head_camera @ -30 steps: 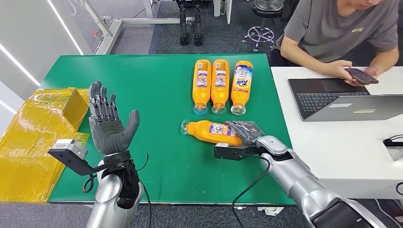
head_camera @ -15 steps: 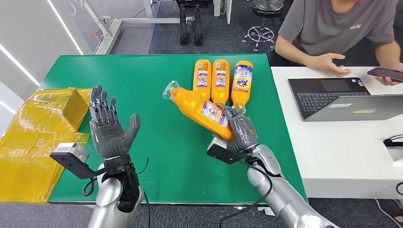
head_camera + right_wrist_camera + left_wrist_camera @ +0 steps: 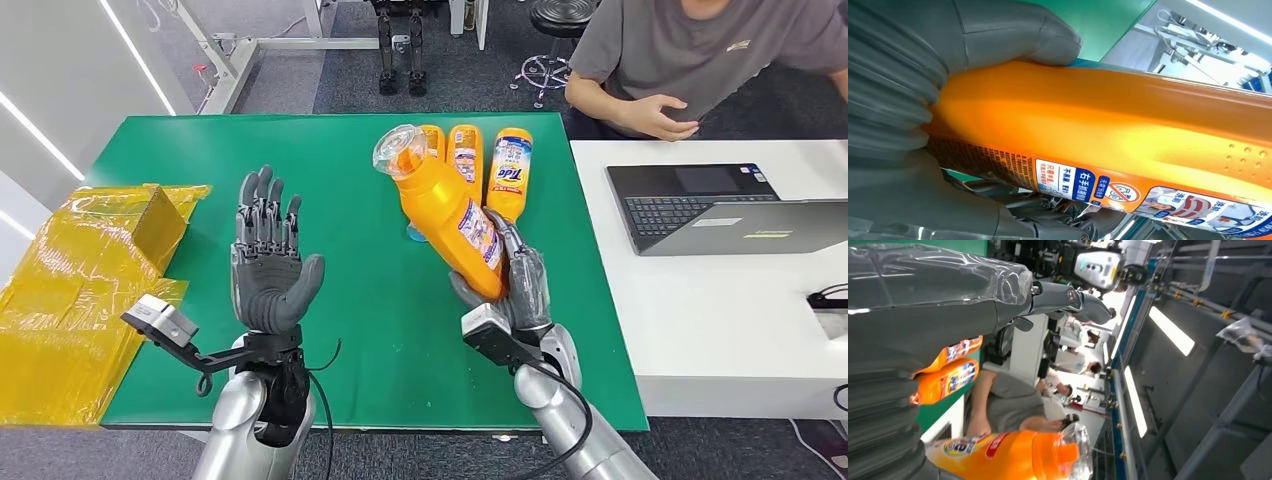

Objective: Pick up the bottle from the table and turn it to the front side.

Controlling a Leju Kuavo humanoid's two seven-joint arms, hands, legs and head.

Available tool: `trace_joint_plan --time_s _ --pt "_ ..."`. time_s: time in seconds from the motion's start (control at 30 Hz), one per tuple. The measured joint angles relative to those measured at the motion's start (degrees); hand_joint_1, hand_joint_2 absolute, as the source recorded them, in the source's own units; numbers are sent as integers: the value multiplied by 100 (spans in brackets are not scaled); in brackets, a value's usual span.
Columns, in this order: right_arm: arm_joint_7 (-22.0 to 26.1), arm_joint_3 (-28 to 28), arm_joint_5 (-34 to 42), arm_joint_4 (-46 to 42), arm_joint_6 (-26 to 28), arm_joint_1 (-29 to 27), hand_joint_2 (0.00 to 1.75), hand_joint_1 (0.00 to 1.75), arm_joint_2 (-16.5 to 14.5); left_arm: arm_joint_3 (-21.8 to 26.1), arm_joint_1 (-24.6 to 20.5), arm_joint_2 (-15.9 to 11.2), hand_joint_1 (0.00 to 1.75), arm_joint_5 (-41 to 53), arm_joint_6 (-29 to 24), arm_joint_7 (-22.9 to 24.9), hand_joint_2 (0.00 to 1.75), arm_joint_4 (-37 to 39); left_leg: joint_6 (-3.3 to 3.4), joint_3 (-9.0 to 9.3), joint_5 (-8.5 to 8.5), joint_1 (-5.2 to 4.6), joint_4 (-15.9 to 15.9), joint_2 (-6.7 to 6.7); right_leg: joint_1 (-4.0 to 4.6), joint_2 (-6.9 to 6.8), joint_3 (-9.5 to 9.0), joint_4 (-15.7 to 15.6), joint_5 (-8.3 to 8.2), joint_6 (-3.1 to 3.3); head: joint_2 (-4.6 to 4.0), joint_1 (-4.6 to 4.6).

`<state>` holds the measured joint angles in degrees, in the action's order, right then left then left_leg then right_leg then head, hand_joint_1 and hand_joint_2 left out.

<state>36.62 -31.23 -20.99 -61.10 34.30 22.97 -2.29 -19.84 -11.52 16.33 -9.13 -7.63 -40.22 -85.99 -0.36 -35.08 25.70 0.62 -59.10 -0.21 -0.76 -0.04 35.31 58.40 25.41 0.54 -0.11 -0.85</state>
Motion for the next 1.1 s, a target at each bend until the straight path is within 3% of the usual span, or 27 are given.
trace_joint_plan --time_s 0.43,1.1 --pt "-391 -458 -724 172 -557 176 175 175 -65 -374 -191 15 0 9 304 0 175 593 0 -1 0 0 0 0 0 0 1 0 0 0 0 -1" --pt "-307 -944 -1299 559 -1667 624 175 175 -226 -199 -284 52 0 -22 172 0 175 870 0 -4 0 0 0 0 1 0 3 1 0 0 0 1"
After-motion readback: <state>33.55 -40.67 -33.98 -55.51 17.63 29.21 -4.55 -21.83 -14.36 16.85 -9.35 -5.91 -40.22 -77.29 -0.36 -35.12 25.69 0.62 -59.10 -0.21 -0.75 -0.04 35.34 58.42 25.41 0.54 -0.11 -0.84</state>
